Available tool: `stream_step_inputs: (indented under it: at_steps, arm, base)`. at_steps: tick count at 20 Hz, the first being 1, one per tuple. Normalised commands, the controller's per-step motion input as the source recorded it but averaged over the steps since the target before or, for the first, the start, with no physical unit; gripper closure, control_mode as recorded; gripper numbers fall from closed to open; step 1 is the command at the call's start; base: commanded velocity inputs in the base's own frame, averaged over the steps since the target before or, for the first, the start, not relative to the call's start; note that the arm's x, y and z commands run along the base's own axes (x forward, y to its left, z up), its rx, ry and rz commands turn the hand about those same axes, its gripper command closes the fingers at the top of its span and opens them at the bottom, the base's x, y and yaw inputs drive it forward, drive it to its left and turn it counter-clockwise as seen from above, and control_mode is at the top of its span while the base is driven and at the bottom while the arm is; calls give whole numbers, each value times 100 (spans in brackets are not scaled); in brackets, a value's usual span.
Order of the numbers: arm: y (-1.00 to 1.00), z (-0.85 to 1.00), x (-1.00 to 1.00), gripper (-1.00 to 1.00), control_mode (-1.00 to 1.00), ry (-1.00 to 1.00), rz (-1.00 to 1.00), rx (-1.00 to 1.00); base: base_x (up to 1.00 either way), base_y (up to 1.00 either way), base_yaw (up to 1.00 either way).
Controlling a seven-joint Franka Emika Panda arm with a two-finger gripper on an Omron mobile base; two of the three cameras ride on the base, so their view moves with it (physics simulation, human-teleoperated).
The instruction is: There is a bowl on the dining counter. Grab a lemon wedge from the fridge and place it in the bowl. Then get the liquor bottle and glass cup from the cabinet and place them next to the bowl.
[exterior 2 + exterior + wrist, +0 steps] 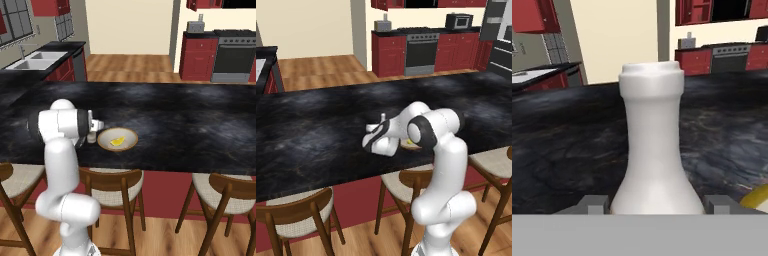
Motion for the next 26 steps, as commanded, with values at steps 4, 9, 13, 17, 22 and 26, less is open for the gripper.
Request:
stream_step_inputs:
  at_steps: [4, 9, 13, 17, 22, 26]
  arm:
    - [0, -27, 35, 100, -100, 0, 0, 0]
    - [0, -38, 8, 100, -100, 0, 0, 0]
    - [0, -42, 0, -100, -100, 0, 0, 0]
    - [0, -26, 0, -100, -100, 0, 0, 0]
    - [0, -3, -1, -100, -100, 0, 0, 0]
    - [0, 15, -16, -100, -100, -3, 0, 0]
  base:
    - [0, 0, 0]
    - [0, 0, 0]
    - [0, 0, 0]
    - [0, 0, 0]
    - [0, 0, 0]
    - [0, 0, 0]
